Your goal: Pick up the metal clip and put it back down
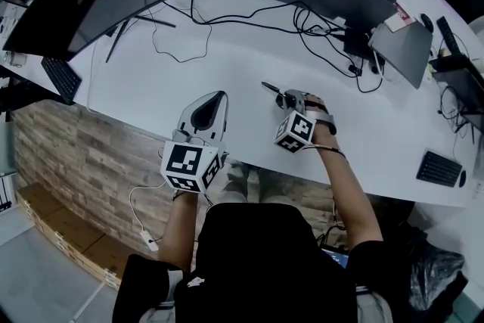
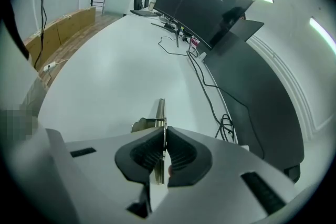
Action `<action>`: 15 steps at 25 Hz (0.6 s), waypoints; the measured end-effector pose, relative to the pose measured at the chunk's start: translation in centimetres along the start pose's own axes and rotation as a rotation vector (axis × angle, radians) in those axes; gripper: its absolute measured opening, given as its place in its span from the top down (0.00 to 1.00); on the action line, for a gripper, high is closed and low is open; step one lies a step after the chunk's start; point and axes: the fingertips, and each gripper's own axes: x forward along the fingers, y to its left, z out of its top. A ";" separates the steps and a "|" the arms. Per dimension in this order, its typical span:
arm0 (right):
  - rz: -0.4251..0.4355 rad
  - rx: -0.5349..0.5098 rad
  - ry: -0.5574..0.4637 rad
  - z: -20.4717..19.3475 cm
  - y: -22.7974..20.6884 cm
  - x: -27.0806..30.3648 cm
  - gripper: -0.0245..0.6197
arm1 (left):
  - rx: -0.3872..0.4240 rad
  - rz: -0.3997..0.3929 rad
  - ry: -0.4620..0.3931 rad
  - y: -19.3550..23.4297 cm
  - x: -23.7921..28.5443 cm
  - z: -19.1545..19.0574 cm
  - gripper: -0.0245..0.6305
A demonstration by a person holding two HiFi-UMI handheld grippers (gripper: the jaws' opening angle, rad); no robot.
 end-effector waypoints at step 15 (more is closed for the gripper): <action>0.003 -0.015 -0.004 0.2 0.8 0.6 0.92 | -0.005 -0.002 0.032 0.5 0.1 -1.5 0.94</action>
